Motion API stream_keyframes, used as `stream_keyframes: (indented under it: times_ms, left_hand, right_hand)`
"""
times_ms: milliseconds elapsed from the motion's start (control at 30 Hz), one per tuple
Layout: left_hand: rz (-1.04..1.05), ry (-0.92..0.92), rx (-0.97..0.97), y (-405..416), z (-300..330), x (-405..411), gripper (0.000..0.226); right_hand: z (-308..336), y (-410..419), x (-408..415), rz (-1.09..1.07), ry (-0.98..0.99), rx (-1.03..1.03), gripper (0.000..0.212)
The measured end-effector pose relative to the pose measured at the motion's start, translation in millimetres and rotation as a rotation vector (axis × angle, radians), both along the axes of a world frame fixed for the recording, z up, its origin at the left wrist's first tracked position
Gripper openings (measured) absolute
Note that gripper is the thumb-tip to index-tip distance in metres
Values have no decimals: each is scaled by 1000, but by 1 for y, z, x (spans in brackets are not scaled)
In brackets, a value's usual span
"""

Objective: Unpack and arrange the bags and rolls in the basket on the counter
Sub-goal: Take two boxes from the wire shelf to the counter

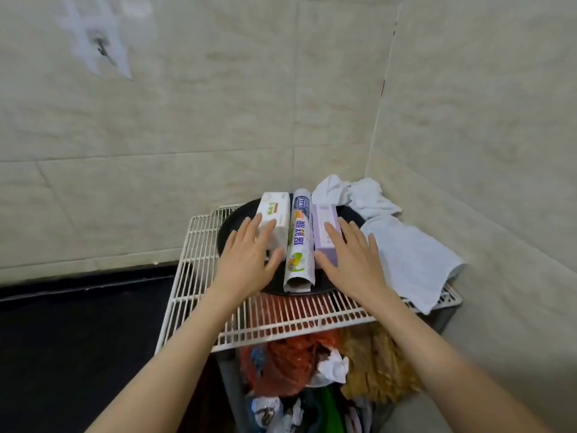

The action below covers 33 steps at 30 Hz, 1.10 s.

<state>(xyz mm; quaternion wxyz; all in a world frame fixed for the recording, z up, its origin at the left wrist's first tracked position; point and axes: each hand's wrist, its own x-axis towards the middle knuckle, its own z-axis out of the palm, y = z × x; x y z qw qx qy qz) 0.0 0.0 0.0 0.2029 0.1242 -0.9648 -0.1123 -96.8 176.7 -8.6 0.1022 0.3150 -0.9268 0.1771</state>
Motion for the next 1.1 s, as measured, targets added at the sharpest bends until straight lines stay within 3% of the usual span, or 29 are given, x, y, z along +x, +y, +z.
stream_keyframes:
  times_ms: [200,433,667,833,1000,1100]
  left_hand:
    - [3,-6,23,-18,-1,-66,72]
    - [168,10,146,-12,-12,-78,64]
    - [192,-4,246,-13,5,-67,60]
    - [160,271,401,-4,26,-21,56]
    - [133,502,596,27,38,49,54]
    - [171,559,823,36,39,100,49]
  right_hand:
    - [-8,-39,-41,-71,-113,-9,68]
    - [-17,-48,-51,-172,-281,-76,67]
    - [-3,-40,-38,-162,-193,-157,51]
    - [20,-14,-2,-36,-93,-342,56]
    - [43,-3,56,122,-166,-531,57]
    - [49,-3,93,214,-234,-641,57]
